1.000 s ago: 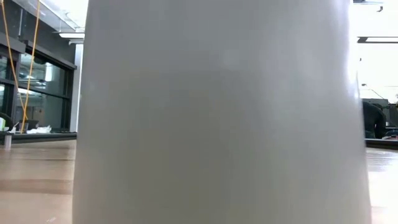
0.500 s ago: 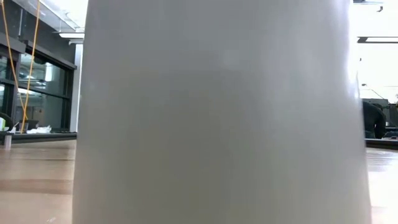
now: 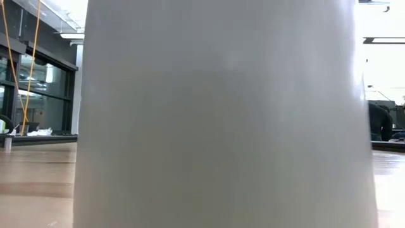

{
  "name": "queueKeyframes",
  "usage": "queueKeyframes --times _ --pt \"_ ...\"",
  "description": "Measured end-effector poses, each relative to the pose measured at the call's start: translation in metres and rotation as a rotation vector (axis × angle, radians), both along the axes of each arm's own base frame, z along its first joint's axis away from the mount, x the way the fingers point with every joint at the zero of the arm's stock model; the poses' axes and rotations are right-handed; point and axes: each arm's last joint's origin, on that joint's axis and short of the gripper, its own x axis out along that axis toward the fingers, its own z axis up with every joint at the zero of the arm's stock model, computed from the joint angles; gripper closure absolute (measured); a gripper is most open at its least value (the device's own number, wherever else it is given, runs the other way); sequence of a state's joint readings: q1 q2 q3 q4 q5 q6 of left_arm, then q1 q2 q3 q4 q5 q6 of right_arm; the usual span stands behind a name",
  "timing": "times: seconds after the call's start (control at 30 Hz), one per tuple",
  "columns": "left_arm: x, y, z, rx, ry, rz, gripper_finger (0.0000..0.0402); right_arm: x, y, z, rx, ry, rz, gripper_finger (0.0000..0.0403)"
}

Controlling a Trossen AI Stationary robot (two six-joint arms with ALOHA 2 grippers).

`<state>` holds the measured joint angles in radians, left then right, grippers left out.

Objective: Pick and place slides into the shelf
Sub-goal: Put the gray slipper on the shelf

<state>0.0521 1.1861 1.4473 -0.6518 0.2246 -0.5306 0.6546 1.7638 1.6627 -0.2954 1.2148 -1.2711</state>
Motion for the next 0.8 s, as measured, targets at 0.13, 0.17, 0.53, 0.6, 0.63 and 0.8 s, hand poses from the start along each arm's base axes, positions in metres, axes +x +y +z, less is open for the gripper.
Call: queueKeyframes --times 0.13,0.17,0.53,0.6,0.63,0.8 --pt "0.009 0.0 -0.002 -0.009 -0.016 -0.026 0.0401 0.002 -0.002 0.002 -0.002 -0.008 -0.004 0.0171" --pt "0.009 -0.001 -0.002 -0.012 -0.007 -0.033 0.0401 0.002 -0.002 0.002 -0.004 -0.007 -0.002 0.0171" --pt "0.018 -0.001 -0.004 -0.028 -0.031 -0.075 0.0401 0.004 -0.004 0.002 0.016 -0.012 0.013 0.0171" --pt "0.018 -0.001 -0.003 -0.029 -0.033 -0.074 0.0401 0.005 -0.005 0.003 0.022 -0.017 0.01 0.0171" --pt "0.018 -0.001 -0.004 -0.029 -0.031 -0.074 0.0401 0.005 -0.006 0.003 0.022 -0.017 0.01 0.0171" --pt "0.018 -0.001 -0.003 -0.03 -0.032 -0.076 0.0401 0.006 -0.006 0.003 0.027 -0.016 0.016 0.0172"
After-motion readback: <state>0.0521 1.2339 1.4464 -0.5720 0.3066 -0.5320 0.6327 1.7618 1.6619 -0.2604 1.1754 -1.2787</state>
